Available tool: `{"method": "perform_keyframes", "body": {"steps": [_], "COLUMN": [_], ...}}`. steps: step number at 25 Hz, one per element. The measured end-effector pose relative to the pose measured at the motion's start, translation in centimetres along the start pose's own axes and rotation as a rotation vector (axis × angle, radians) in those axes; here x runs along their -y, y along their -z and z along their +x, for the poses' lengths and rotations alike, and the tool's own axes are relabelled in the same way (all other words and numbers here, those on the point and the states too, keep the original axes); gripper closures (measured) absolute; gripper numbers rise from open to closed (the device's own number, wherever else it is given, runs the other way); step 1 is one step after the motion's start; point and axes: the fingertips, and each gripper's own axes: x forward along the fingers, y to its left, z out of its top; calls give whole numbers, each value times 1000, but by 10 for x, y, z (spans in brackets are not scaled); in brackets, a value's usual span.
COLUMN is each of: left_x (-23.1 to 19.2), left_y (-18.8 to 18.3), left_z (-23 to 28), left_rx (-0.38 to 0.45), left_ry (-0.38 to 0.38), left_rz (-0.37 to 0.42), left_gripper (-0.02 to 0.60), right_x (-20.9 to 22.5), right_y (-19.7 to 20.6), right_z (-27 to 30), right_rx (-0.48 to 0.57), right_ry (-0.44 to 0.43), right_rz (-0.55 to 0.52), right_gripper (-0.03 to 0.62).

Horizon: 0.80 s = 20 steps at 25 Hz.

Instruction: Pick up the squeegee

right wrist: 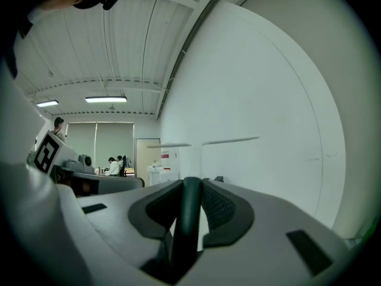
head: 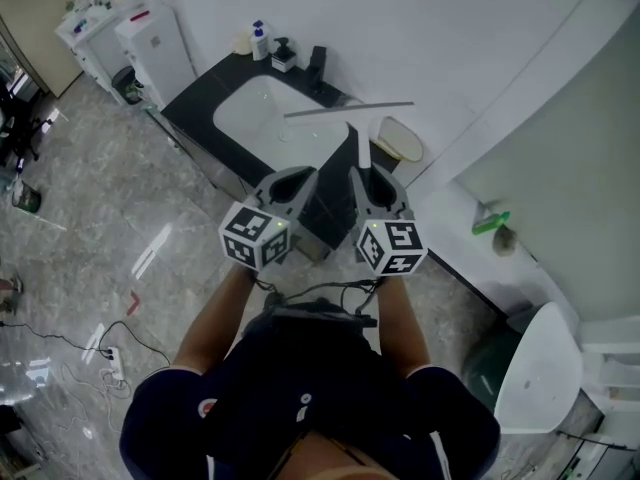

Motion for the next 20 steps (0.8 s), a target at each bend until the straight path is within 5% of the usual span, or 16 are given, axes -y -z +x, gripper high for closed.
{"method": "perform_keyframes", "body": {"steps": [20], "left_x": [10], "left_y": [-8], "left_z": [-1], "left_rx": [10], "left_ry": [-3], "left_rz": [20], "left_gripper": [569], "right_x": [-11], "right_y": [-12], "right_z": [-7], "right_rx": [38], "right_ry": [-51], "right_rz": [9], "right_gripper": [490]}}
